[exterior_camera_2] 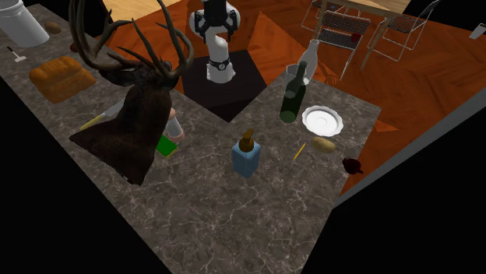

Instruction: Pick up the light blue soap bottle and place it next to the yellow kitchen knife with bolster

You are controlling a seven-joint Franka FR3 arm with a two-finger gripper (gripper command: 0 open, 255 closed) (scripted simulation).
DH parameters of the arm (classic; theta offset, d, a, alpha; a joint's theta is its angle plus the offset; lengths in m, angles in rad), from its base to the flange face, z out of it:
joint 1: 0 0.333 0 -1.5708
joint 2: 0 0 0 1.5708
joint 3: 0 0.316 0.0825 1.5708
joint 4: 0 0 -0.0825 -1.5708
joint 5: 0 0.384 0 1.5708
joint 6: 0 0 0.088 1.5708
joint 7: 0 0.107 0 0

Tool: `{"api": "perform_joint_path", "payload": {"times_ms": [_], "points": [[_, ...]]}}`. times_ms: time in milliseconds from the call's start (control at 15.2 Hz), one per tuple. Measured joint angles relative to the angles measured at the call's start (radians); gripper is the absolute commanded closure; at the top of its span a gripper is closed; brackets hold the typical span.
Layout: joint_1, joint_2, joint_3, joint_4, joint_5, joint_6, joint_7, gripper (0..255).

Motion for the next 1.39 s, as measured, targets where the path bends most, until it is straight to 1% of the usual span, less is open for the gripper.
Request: {"api": "perform_joint_path", "payload": {"times_ms": [66,198,594,924,1188,1386], "points": [[0.000,0.000,0.000,0.000,0.000,0.000,0.000,0],[0.004,0.039,-0.001,0.004,-0.001,0.037,0.000,0],[0.022,0.260,0.000,0.097,0.001,0.178,0.000,0],[0.034,0.460,-0.003,0.206,0.003,0.283,-0.007,0],[0.042,0.610,0.000,0.312,0.007,0.337,-0.012,0],[0.046,0.722,0.002,0.410,0.010,0.358,-0.017,0]]}}
